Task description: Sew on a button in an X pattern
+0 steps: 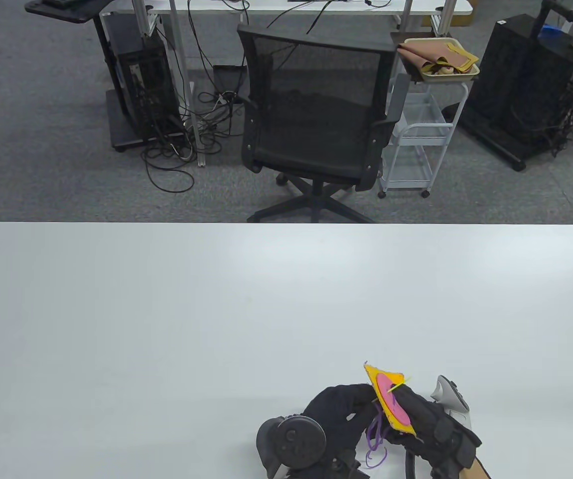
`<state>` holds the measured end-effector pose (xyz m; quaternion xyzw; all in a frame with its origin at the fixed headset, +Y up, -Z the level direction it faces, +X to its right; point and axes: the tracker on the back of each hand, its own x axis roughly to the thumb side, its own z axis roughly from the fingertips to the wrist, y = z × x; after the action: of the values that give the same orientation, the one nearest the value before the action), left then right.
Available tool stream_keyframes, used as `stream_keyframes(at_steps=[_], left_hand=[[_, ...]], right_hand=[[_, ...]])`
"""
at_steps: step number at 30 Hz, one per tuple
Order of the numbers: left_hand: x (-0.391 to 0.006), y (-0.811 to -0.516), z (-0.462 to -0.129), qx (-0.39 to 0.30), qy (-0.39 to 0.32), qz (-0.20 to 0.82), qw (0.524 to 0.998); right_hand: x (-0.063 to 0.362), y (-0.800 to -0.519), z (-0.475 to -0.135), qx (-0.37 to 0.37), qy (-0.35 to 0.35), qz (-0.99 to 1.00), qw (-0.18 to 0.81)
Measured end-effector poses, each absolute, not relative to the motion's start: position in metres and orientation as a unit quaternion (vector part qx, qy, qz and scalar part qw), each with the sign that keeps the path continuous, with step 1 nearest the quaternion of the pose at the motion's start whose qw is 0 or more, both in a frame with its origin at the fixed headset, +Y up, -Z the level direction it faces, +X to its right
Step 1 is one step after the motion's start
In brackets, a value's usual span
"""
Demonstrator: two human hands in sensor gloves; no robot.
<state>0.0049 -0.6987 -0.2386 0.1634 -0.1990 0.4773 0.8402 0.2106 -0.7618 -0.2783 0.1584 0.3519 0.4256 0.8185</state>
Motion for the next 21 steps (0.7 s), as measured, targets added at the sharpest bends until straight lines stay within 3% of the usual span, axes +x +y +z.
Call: stream_keyframes(at_steps=[9,14,21], left_hand=[[0.003,-0.7,-0.239,0.159,-0.195,0.493,0.833],[0.003,-0.702,-0.243,0.121,-0.206,0.529,0.815],[-0.002,-0.716,-0.252,0.03,-0.213,0.653,0.726]], right_hand=[[0.214,-0.76,-0.278,0.153,0.326,0.49,0.794],[0.219,-0.759,-0.281,0.153,0.313,0.507,0.788],[0.224,-0.755,-0.282,0.157,0.294,0.538,0.774]])
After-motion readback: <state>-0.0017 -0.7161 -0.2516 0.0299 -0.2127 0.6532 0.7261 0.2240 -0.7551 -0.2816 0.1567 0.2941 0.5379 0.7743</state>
